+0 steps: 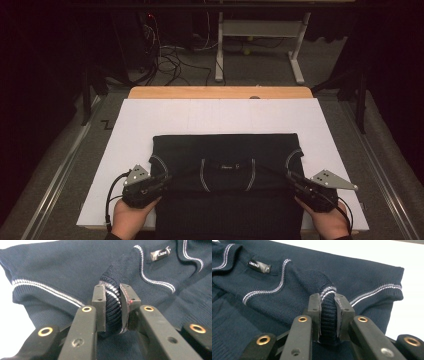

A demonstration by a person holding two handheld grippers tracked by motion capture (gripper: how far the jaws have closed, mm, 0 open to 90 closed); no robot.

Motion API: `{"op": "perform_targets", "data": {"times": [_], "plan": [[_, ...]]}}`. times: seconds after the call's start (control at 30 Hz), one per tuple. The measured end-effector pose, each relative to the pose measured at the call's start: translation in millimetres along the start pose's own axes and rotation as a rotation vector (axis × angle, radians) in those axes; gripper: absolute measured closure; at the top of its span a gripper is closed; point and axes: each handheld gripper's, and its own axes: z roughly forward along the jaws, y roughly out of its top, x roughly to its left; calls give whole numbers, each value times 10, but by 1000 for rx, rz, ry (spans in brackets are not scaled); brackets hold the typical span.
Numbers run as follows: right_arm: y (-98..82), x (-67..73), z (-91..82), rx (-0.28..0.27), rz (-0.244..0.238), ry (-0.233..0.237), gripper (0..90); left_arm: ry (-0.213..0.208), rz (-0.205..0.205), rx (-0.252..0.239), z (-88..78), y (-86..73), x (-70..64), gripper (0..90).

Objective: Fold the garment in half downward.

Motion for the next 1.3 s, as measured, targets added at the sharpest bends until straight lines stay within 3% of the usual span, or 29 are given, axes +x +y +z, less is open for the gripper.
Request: {"op": "perform_targets", "data": {"times": [0.37,0.6,0.73,0.87,0.97,1.13,1.3], "plan": [[-173,-23,30,71,10,10,769,13,-6,81,120,-142,29,718],[-219,-14,48,96,4,14,759,2,-31,89,120,-170,48,688],[-199,-9,37,77,15,23,669,2,-38,93,118,-136,53,571],[-158,14,26,46,7,22,507,3,-43,84,110,-112,63,463],[-106,25,8,19,10,20,440,15,-41,55,68,-59,51,419],[62,74,23,-12,-8,28,429,6,-6,30,59,158,-27,397],[317,185,216,5,-29,44,430,-29,33,72,293,512,-174,397]]}}
